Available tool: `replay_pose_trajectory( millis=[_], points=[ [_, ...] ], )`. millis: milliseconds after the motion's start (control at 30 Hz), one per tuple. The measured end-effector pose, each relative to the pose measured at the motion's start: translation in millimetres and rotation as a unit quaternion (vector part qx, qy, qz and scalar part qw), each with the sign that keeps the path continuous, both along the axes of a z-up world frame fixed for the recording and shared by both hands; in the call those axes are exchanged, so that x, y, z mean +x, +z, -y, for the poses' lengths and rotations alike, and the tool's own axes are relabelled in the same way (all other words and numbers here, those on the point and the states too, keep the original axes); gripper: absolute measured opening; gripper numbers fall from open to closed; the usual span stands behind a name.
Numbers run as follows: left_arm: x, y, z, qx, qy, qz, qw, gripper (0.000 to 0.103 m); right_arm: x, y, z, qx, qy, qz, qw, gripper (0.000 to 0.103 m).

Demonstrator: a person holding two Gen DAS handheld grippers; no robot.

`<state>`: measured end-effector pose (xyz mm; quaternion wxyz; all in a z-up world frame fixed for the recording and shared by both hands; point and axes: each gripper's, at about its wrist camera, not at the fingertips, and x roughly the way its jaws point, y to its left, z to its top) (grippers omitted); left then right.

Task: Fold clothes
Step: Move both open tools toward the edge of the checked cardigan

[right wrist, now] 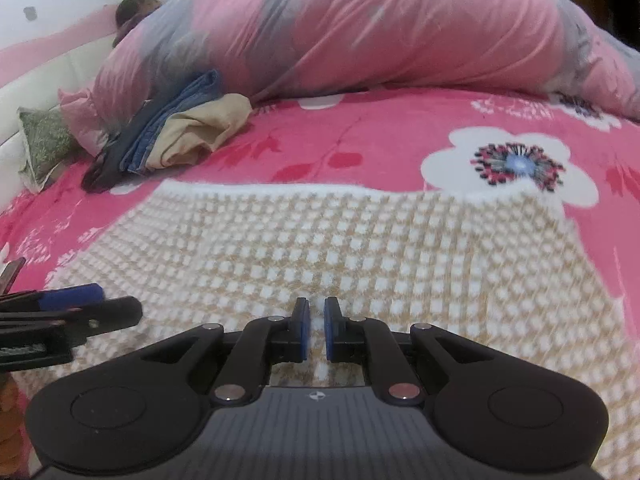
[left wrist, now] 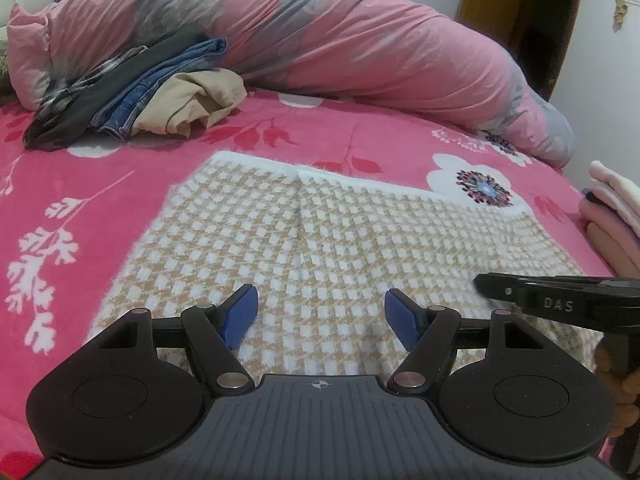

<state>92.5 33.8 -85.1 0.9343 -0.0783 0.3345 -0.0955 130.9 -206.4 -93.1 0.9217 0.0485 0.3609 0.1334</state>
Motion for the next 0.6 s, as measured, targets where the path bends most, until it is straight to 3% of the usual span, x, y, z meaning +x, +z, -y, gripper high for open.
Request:
replay_pose_trajectory(
  millis=[267,600],
  points=[
    [-7.1,5.5,-12.6,-0.024,-0.014,0.009,0.9996,0.071,-2.3,-1.8,-5.9,-0.015,-0.021,-0.006,1.0,0.009],
    [-21.9,15.0,-33.2,-0.023,-0.026,0.009,0.9993,0.071,-4.4,-2.5,-10.3,-0.02,-0.043,-0.007,0.999,0.009]
  ],
)
